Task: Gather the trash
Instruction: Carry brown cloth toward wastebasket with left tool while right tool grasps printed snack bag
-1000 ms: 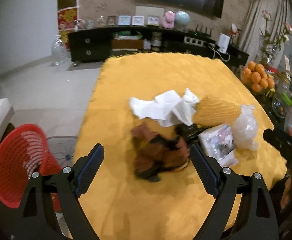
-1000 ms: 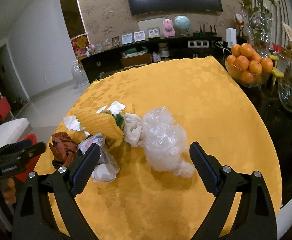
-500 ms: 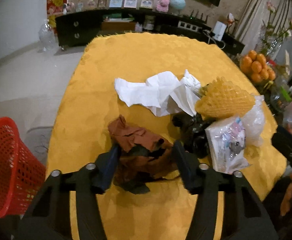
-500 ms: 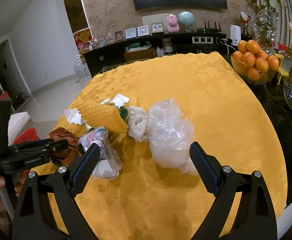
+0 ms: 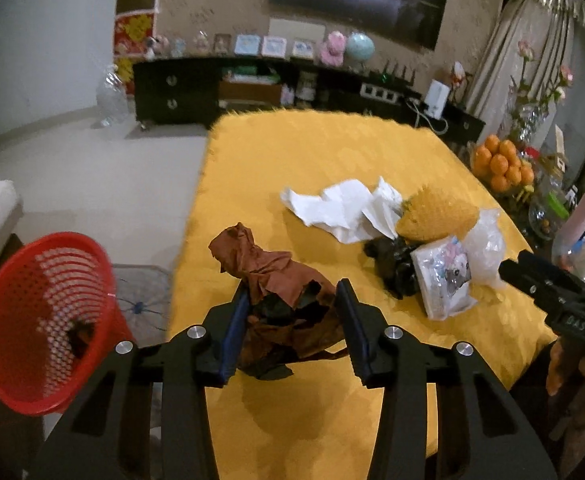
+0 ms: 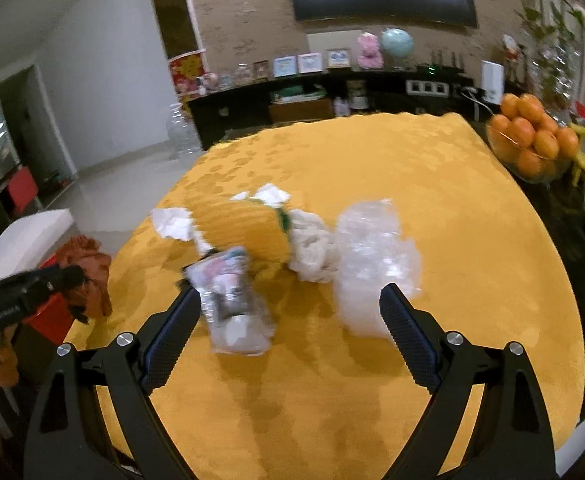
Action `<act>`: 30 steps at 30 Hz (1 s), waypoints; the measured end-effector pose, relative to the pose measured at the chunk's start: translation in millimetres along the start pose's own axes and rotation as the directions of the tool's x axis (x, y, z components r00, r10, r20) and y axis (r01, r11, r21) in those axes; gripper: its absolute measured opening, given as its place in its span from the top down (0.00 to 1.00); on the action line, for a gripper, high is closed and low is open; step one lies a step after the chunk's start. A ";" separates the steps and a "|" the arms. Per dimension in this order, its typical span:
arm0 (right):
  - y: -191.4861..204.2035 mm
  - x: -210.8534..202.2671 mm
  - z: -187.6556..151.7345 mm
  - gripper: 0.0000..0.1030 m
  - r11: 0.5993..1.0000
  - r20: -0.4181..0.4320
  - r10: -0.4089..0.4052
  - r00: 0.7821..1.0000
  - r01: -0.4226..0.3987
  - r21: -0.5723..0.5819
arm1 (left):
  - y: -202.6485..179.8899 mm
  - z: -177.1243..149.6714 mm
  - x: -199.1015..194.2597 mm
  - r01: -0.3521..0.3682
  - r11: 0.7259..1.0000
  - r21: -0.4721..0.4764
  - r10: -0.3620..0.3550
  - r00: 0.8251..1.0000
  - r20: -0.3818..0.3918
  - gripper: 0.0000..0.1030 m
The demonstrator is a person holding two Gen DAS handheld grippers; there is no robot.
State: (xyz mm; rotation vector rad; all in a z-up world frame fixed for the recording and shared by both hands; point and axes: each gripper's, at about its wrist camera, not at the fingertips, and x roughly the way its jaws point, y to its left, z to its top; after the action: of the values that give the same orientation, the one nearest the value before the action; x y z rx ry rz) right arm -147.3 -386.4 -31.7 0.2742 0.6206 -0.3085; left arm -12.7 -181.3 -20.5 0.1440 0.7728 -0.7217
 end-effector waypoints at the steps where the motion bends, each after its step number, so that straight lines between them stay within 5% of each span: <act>1: 3.6 0.7 -1.0 0.14 1.000 -0.003 0.009 1.000 -0.009 -0.013 | 1.8 -0.8 -5.0 -0.013 1.000 0.002 0.013 1.000 0.014 0.60; 12: 33.7 49.6 -4.0 0.15 0.994 -0.121 0.005 0.993 -0.018 -0.109 | 29.4 -11.8 -15.8 -0.049 0.998 -0.048 0.051 0.998 0.037 0.60; 15: 38.6 64.1 -5.4 0.23 0.992 -0.147 -0.009 0.989 -0.010 -0.128 | 34.5 -13.8 -16.6 -0.054 0.997 -0.060 0.056 0.998 0.034 0.60; 19: 40.7 75.1 -9.7 0.51 0.990 -0.183 -0.012 0.983 -0.014 -0.141 | 37.6 -16.5 -15.7 -0.063 0.996 -0.070 0.065 0.998 0.027 0.60; 30: 33.4 41.6 -9.0 0.57 0.993 -0.126 0.039 0.991 -0.052 -0.102 | 43.6 -14.0 -20.4 -0.092 0.993 -0.079 0.096 0.994 0.044 0.60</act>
State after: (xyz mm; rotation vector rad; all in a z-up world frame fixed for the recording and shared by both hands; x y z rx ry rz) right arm -107.9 -361.0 -58.6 0.2067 0.7493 -0.2152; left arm -3.0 -132.2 -22.5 0.0923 0.7427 -0.6029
